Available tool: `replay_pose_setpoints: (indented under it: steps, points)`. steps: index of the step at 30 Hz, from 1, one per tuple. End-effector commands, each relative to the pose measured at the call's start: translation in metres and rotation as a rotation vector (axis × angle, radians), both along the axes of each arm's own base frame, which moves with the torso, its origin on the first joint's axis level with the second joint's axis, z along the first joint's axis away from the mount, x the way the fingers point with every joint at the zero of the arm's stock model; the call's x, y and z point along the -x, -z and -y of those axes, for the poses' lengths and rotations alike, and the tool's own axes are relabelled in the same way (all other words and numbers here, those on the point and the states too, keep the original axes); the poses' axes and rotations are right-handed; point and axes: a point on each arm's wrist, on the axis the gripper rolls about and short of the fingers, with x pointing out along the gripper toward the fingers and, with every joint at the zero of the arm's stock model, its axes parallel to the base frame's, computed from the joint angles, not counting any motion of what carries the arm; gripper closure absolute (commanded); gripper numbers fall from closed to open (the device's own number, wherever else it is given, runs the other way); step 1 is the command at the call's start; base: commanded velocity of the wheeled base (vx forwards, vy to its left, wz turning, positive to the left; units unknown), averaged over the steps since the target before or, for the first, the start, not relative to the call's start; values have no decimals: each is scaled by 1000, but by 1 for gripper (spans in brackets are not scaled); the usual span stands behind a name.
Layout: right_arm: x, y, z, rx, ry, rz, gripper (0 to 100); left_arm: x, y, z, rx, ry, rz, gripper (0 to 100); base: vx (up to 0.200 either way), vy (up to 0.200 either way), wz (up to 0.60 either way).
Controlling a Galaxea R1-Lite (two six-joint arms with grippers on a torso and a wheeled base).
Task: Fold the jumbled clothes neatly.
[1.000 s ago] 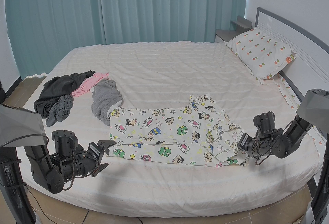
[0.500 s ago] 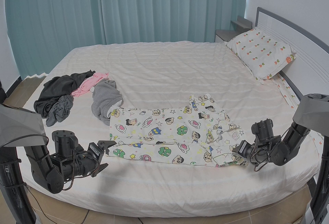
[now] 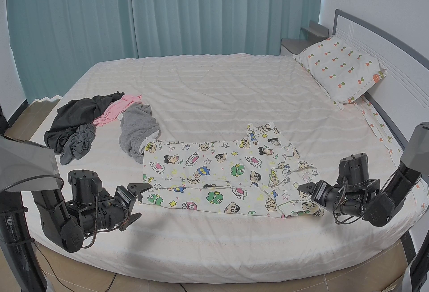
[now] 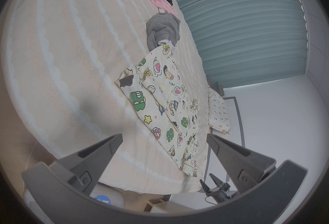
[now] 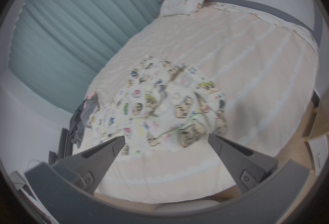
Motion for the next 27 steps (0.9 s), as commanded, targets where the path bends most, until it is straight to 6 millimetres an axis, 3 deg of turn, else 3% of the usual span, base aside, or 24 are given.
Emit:
replay_pose_setpoints:
  steps: [1,6,15,19,22,25,26,27]
  points:
    - [-25,4,-26,-7,-58,33,0,0,0,0,0,0,0,0,0,0,0]
    - [-51,45,-28,17,-40,-36,0,0,0,0,0,0,0,0,0,0,0]
    - [-53,92,-27,45,-44,-144,0,0,0,0,0,0,0,0,0,0,0]
    - [-55,85,-27,34,-37,-122,0,0,0,0,0,0,0,0,0,0,0]
    - [-55,61,-27,-4,-28,-55,0,0,0,0,1,0,1,0,0,0,0]
    - [-41,30,-27,-48,-24,-6,0,0,0,0,2,-1,1,0,0,0,0]
    - [-41,30,-27,-48,-24,-6,0,0,0,0,2,-1,1,0,0,0,0]
    - [-31,13,-26,-81,-16,19,0,0,0,0,2,-2,2,0,0,0,0]
